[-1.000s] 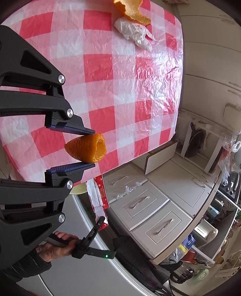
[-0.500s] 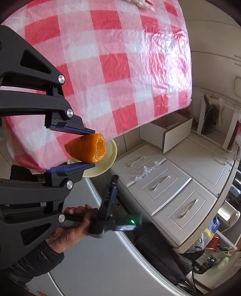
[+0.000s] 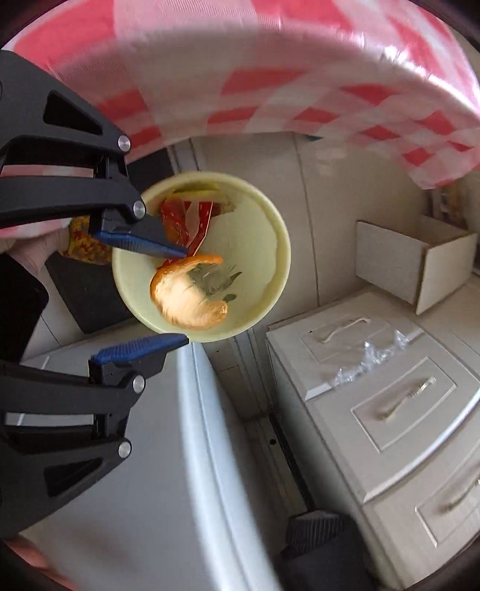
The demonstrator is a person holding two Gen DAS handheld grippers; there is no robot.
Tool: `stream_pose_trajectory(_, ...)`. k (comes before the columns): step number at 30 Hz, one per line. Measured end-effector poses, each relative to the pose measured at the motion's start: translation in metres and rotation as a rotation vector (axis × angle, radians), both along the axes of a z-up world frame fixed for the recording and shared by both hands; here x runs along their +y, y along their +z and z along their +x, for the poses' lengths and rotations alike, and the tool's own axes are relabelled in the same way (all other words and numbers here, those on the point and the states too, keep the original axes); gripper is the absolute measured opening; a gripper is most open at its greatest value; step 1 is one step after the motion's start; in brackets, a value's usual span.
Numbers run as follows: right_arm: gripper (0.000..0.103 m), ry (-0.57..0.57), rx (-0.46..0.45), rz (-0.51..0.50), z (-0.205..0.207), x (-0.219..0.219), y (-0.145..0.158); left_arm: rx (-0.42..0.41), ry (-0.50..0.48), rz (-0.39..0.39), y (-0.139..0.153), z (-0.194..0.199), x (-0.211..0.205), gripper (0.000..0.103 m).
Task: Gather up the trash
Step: 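Open the left gripper over the yellow bucket to drop the orange peel, then move both grippers back over the table toward the remaining peel and tissue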
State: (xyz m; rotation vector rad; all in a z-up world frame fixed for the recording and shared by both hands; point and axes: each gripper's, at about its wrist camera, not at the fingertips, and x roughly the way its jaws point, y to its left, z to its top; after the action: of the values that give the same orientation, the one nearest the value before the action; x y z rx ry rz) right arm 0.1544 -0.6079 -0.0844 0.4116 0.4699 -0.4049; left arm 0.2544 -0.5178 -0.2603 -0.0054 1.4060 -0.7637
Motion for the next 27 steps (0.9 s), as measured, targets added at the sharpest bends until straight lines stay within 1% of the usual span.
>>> stream_pose_trajectory(1, 0.088, 0.000, 0.010, 0.002, 0.001, -0.002, 0.000, 0.012, 0.012, 0.008, -0.002, 0.001, -0.004, 0.050)
stream_pose_trajectory(2, 0.088, 0.004, 0.016, 0.009, 0.003, -0.004, -0.001, 0.016, 0.018, 0.003, -0.001, 0.001, -0.003, 0.053)
stream_pose_trajectory(4, 0.088, 0.001, 0.011, 0.024, 0.003, -0.006, 0.001, -0.005, 0.009, -0.008, 0.007, -0.004, 0.002, 0.060)
stream_pose_trajectory(6, 0.089, 0.001, -0.007, 0.025, 0.002, -0.005, 0.005, -0.046, -0.007, -0.003, 0.020, -0.009, 0.011, 0.062)
stream_pose_trajectory(8, 0.091, 0.003, -0.029, 0.011, 0.000, 0.001, 0.010, -0.095, -0.016, -0.027, 0.042, -0.017, 0.034, 0.062)
stream_pose_trajectory(9, 0.091, 0.006, -0.037, 0.003, 0.001, 0.004, 0.011, -0.128, -0.018, -0.032, 0.055, -0.020, 0.045, 0.062)
stream_pose_trajectory(11, 0.091, 0.017, -0.051, -0.015, 0.003, 0.014, 0.016, -0.223, -0.012, -0.041, 0.086, -0.029, 0.077, 0.066)
stream_pose_trajectory(12, 0.091, 0.022, -0.060, -0.023, 0.004, 0.021, 0.018, -0.273, -0.001, -0.038, 0.100, -0.032, 0.092, 0.072)
stream_pose_trajectory(13, 0.092, 0.030, -0.071, -0.024, 0.005, 0.028, 0.020, -0.344, 0.021, -0.025, 0.118, -0.036, 0.119, 0.076)
stream_pose_trajectory(14, 0.092, 0.045, -0.084, -0.025, 0.007, 0.038, 0.023, -0.394, 0.042, -0.012, 0.128, -0.037, 0.143, 0.077)
stream_pose_trajectory(16, 0.093, 0.077, -0.105, -0.036, 0.009, 0.059, 0.028, -0.494, 0.106, 0.028, 0.149, -0.040, 0.205, 0.080)
stream_pose_trajectory(17, 0.093, 0.111, -0.113, -0.052, 0.010, 0.077, 0.031, -0.524, 0.140, 0.050, 0.156, -0.041, 0.231, 0.080)
stream_pose_trajectory(18, 0.094, 0.138, -0.117, -0.069, 0.011, 0.091, 0.032, -0.566, 0.190, 0.082, 0.164, -0.042, 0.268, 0.081)
stream_pose_trajectory(19, 0.094, 0.170, -0.121, -0.087, 0.010, 0.109, 0.032, -0.594, 0.222, 0.101, 0.169, -0.044, 0.292, 0.081)
stream_pose_trajectory(20, 0.095, 0.196, -0.125, -0.101, 0.010, 0.124, 0.032, -0.639, 0.280, 0.132, 0.177, -0.047, 0.328, 0.082)
stream_pose_trajectory(21, 0.096, 0.234, -0.129, -0.116, 0.009, 0.146, 0.030, -0.665, 0.325, 0.150, 0.181, -0.048, 0.353, 0.085)
stream_pose_trajectory(22, 0.096, 0.261, -0.128, -0.125, 0.010, 0.162, 0.029, -0.681, 0.380, 0.160, 0.184, -0.050, 0.381, 0.086)
stream_pose_trajectory(24, 0.096, 0.319, -0.122, -0.149, 0.013, 0.199, 0.023, -0.688, 0.492, 0.153, 0.186, -0.049, 0.428, 0.087)
stream_pose_trajectory(26, 0.096, 0.361, -0.119, -0.162, 0.015, 0.227, 0.018, -0.660, 0.601, 0.121, 0.178, -0.051, 0.466, 0.088)
stream_pose_trajectory(27, 0.096, 0.385, -0.121, -0.169, 0.016, 0.242, 0.015, -0.631, 0.660, 0.094, 0.173, -0.051, 0.484, 0.088)
